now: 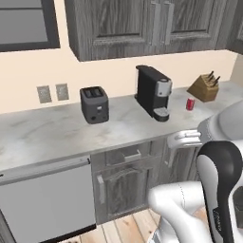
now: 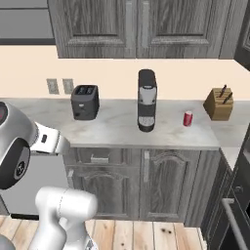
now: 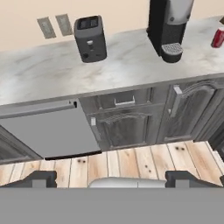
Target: Four empty soda cans are scattered around the kitchen. Gather all the cans and cluster them next to the stove for recycling.
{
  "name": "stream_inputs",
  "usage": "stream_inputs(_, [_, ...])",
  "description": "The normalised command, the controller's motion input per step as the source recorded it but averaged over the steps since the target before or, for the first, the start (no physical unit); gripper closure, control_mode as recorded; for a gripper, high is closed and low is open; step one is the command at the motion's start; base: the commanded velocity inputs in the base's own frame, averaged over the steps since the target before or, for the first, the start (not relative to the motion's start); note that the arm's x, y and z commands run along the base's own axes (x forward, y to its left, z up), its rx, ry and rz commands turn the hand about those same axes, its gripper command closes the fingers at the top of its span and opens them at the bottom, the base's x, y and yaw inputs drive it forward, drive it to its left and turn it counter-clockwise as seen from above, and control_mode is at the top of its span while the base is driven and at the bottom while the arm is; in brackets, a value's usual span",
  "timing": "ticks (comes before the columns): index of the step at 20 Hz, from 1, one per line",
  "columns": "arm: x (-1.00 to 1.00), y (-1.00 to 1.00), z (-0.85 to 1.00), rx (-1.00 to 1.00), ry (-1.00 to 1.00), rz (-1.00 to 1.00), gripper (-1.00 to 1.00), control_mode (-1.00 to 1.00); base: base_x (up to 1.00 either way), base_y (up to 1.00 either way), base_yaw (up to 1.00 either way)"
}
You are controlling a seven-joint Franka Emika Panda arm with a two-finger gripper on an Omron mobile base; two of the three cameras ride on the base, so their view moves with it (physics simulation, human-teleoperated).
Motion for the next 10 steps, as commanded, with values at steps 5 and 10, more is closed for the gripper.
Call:
stream_inputs(5, [0.00, 0.00, 0.00, 0.00, 0.00, 0.00, -1.00, 1.00, 0.43, -0.61, 0.00])
stream_inputs(10, [0.00, 0.00, 0.00, 0.00, 0.00, 0.00, -1.00, 1.00, 0.39, -0.56, 0.00])
